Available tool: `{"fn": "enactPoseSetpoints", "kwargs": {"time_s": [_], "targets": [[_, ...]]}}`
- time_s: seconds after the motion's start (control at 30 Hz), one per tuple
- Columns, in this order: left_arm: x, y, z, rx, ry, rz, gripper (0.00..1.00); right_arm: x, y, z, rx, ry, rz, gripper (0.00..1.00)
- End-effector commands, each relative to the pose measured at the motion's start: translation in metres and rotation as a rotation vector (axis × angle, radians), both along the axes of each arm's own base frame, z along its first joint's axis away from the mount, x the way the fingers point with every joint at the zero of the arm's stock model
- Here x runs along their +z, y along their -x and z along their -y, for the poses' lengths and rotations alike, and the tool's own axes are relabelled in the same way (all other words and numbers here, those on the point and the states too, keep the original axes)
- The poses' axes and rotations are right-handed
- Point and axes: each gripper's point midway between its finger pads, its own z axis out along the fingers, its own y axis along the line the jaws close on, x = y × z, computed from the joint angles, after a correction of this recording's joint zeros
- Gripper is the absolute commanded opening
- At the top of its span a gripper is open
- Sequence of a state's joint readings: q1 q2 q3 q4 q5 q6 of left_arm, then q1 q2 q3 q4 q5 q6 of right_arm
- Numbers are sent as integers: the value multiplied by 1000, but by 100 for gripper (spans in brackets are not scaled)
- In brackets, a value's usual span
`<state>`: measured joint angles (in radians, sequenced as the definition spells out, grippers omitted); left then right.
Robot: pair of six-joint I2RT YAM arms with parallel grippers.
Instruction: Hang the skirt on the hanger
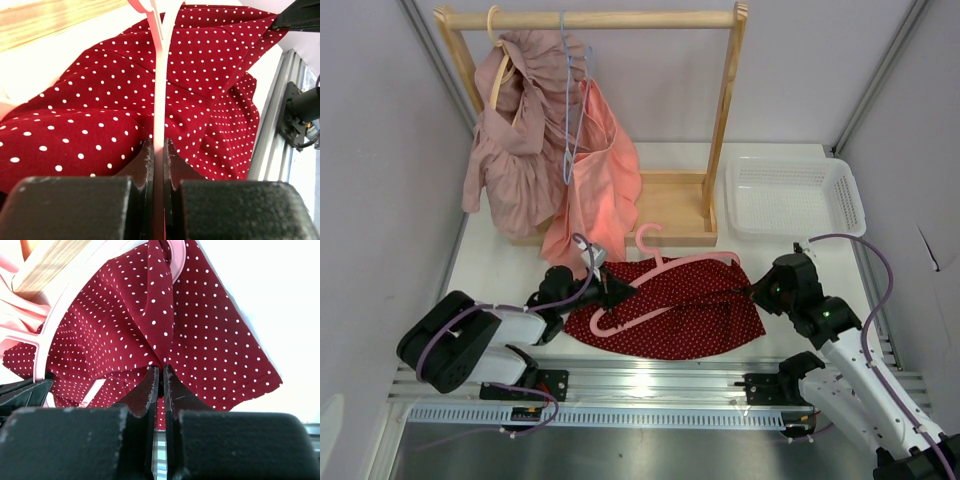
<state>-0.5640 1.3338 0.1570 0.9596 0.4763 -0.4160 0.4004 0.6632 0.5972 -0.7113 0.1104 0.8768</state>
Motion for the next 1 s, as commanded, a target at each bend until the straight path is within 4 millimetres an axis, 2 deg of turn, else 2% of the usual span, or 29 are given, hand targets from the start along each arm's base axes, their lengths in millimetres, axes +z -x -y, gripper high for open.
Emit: {"fn": "enactPoseSetpoints", "kwargs": {"time_s": [0.0, 0.17, 0.33, 0.67, 0.83, 0.97], "targets": [[23, -26, 0, 36, -2, 165, 0, 13, -2, 2, 7, 5, 30, 1], [17, -23, -1, 13, -26, 211, 0, 26, -8, 2, 8, 5, 48, 2], [28, -29, -9, 90, -19, 333, 0, 32, -9, 1, 13, -8, 53, 3], [39, -37, 9, 31, -97, 430, 0, 45, -14, -3, 20, -40, 64, 4], [27, -22, 22, -67, -128, 420, 0, 61, -18, -1, 22, -46, 94, 4], [27, -16, 24, -89, -114, 417, 2, 67, -20, 1, 15, -52, 99, 4]]}}
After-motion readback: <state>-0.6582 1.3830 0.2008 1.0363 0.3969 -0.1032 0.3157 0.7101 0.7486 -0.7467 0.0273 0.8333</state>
